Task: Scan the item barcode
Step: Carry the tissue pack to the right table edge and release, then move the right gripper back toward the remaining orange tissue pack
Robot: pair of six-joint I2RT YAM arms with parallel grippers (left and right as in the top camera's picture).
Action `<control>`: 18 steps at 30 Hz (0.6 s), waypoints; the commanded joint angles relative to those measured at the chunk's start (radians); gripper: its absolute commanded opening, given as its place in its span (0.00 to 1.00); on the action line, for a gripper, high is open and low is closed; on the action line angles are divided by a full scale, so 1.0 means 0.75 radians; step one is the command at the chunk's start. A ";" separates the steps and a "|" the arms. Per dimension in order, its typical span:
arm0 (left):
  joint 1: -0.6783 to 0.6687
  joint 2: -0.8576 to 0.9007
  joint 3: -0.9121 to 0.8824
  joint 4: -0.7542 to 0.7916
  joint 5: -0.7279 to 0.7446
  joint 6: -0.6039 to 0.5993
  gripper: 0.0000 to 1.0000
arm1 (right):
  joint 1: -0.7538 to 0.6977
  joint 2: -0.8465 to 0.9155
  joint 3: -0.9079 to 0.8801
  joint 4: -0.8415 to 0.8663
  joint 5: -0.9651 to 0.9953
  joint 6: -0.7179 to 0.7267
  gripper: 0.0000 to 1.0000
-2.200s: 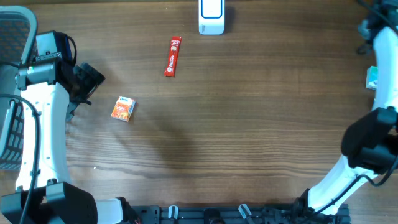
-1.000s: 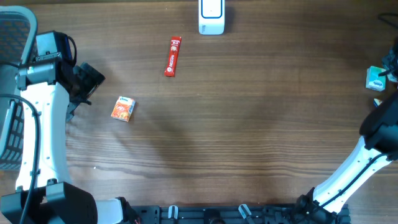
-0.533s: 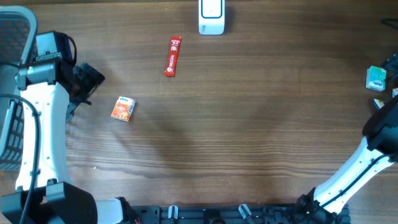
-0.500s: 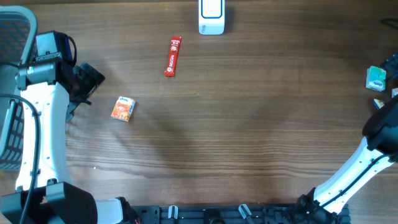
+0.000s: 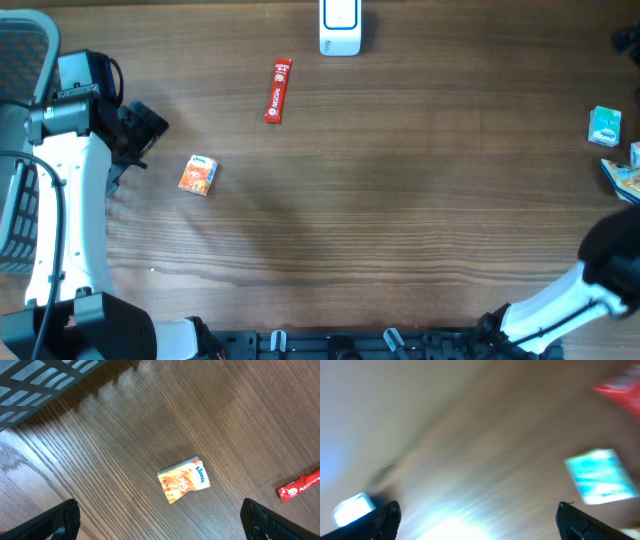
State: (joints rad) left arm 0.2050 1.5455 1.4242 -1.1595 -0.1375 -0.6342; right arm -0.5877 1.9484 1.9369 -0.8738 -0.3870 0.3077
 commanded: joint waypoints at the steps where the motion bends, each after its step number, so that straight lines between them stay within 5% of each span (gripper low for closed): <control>1: 0.004 0.009 -0.001 0.000 -0.013 -0.003 1.00 | 0.041 -0.148 0.010 -0.142 -0.540 -0.026 0.99; 9: 0.004 0.009 -0.001 -0.001 -0.013 -0.003 1.00 | 0.337 -0.164 -0.023 -0.434 -0.530 -0.250 0.99; 18: 0.004 0.009 -0.001 0.000 -0.013 -0.003 1.00 | 0.936 -0.155 -0.188 -0.180 -0.523 -0.247 1.00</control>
State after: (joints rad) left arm 0.2050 1.5459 1.4242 -1.1595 -0.1375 -0.6342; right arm -0.0143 1.8194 1.8397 -1.0714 -0.7528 0.1421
